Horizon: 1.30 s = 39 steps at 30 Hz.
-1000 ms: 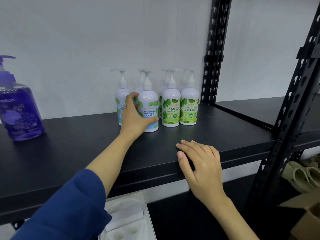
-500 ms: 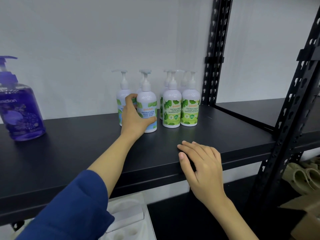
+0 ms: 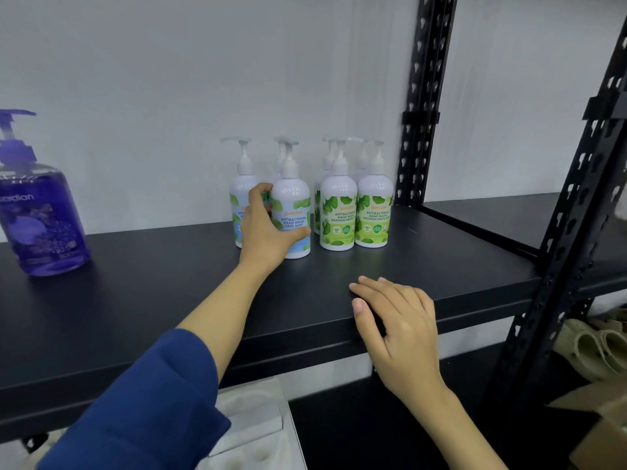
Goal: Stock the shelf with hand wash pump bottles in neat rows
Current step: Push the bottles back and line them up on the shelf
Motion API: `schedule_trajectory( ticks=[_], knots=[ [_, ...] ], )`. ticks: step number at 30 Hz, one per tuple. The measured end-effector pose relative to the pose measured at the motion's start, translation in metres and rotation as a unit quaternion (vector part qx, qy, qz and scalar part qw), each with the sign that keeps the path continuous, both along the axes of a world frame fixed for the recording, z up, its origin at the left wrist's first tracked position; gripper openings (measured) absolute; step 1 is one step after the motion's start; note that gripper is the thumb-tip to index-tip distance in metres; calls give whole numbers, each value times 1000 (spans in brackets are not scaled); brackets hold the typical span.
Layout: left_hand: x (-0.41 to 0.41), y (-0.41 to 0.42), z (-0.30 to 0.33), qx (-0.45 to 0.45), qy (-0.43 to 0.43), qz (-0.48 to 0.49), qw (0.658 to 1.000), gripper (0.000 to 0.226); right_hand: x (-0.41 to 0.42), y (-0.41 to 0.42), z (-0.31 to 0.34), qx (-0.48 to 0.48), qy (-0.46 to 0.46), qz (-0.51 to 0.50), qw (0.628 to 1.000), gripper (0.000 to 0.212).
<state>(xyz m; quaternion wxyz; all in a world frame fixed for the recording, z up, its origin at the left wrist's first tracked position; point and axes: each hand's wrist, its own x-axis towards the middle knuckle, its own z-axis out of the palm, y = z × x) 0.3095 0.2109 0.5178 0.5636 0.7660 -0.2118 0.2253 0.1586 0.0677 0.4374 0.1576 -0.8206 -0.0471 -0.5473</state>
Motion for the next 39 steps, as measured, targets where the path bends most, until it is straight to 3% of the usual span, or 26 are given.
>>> schedule_trajectory(
  ticks=[6,11,29,34,39],
  knots=[
    [-1,0,0,-14,-1,-14,1000,79,0,2,0,2,-4,1,1000,51],
    [0,0,-1,-19,-5,-8,1000,80,-1,1,0,2,-2,0,1000,37],
    [3,-1,-6,28,-17,19,999,86,-4,3,4,6,25,0,1000,37],
    [-6,9,-3,187,45,73,979,78,-9,3,7,-1,55,-5,998,39],
    [-32,31,7,377,20,127,917,51,-19,8,20,-11,160,-20,987,48]
  ],
)
